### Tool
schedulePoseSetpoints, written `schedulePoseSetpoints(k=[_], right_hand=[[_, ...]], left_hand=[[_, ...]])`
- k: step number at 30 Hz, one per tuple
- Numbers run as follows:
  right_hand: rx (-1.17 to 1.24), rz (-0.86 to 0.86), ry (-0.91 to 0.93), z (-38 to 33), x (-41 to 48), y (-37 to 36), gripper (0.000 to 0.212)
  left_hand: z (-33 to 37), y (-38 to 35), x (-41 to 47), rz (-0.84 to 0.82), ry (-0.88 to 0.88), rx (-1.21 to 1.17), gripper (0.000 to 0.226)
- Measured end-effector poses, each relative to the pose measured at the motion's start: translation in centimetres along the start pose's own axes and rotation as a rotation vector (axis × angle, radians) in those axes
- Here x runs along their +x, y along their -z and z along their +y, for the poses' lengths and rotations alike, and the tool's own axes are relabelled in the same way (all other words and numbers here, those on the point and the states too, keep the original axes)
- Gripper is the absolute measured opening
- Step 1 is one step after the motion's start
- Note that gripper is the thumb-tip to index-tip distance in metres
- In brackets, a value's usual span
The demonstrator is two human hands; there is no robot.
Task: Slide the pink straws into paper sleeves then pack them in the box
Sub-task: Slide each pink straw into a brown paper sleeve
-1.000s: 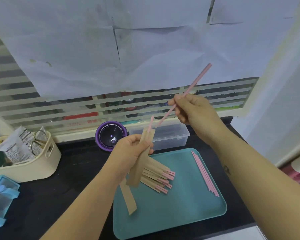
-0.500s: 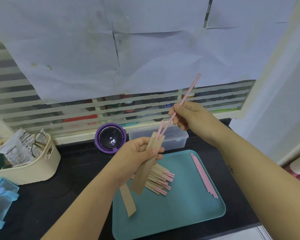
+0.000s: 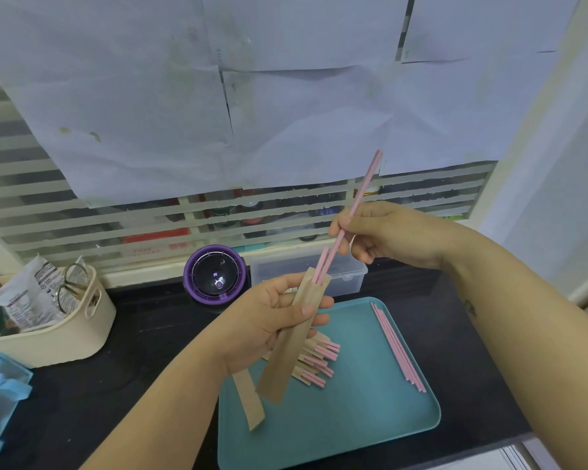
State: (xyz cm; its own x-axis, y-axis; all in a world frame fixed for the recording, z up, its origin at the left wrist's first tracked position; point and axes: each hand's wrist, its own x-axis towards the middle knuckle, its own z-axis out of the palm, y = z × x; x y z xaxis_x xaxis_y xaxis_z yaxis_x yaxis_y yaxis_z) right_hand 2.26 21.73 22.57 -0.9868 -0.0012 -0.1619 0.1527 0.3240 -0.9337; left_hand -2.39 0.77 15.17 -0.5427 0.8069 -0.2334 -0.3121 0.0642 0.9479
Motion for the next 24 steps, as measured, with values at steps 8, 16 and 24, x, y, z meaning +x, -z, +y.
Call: schedulePoseSetpoints(k=[8,16,24], right_hand=[[0.005,0.161,-0.057,1.1,1.1,-0.7,0.019],[0.064,0.335,0.022,1.0,1.7,-1.0,0.069],[-0.031,0.469,0.166,1.3,2.3,-1.7,0.059]], left_hand=[[0.0,0.0,0.6,0.028,-0.01,-0.037,0.036],[0.1,-0.1,0.9,-0.025,0.023,-0.077,0.046],[0.0,0.0,1.2,-0.041,0.065,-0.056,0.034]])
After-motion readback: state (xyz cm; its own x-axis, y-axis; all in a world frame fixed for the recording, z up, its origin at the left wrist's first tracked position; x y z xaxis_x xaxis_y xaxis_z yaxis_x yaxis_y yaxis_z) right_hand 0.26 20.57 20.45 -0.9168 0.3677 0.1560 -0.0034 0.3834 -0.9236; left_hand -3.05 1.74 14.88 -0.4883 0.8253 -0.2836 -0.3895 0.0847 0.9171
